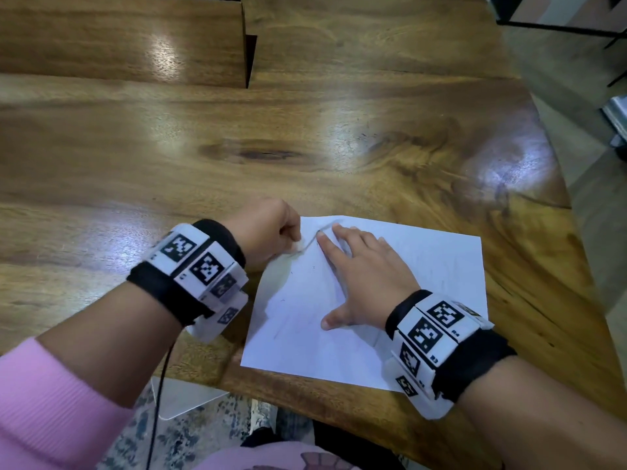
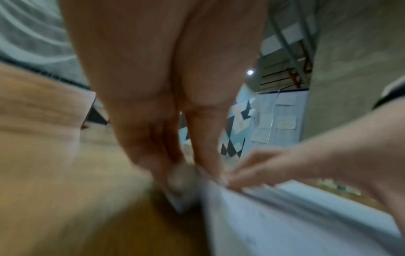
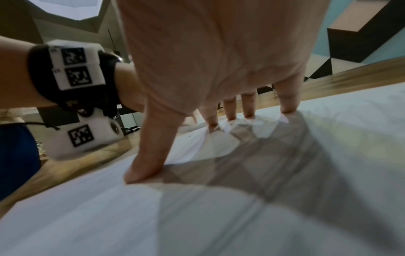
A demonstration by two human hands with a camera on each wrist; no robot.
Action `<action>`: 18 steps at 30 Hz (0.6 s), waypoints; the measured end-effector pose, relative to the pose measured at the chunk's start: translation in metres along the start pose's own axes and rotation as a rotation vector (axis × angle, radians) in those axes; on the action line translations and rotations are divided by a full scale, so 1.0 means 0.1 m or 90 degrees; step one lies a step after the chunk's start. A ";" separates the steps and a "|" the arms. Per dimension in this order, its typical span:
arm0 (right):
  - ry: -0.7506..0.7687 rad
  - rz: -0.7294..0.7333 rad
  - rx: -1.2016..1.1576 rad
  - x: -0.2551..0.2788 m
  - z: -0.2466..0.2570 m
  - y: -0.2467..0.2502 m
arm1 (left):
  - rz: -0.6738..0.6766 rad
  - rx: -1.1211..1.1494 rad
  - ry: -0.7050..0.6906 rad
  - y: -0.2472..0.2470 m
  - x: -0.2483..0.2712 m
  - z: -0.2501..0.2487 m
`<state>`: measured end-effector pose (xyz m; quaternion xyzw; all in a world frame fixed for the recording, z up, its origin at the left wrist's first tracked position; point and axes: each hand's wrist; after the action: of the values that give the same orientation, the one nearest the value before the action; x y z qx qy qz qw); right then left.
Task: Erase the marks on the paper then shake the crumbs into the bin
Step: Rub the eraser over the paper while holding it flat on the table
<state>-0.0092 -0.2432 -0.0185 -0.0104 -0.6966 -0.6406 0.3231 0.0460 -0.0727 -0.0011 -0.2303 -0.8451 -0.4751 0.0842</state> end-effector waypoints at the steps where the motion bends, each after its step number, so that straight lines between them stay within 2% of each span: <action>1: 0.001 0.002 -0.001 0.00 0.00 0.00 | 0.028 -0.007 0.001 0.02 0.00 0.00; 3: 0.001 0.006 -0.004 0.01 0.00 0.00 | 0.005 -0.002 0.009 0.06 -0.02 0.00; 7: -0.005 0.009 0.009 0.00 0.00 0.02 | -0.122 0.048 0.008 0.06 -0.01 0.04; 13: -0.011 0.034 0.085 -0.10 0.05 0.14 | -0.088 0.019 -0.019 -0.02 0.07 0.06; 17: -0.017 0.057 0.099 -0.13 0.07 0.17 | -0.152 0.047 -0.007 -0.06 0.04 0.04; 18: -0.018 0.057 0.101 -0.13 0.07 0.17 | -0.144 0.040 -0.007 -0.05 0.05 0.03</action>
<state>0.0058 -0.2284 -0.0092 -0.0252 -0.7483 -0.5683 0.3412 0.0397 -0.0714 -0.0051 -0.1332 -0.8804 -0.4539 0.0325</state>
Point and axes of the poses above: each hand's wrist, its own x-axis away from the middle knuckle, its own y-axis out of the back of the hand, z = x × y, and after that the axes turned 8 degrees about x, right-handed
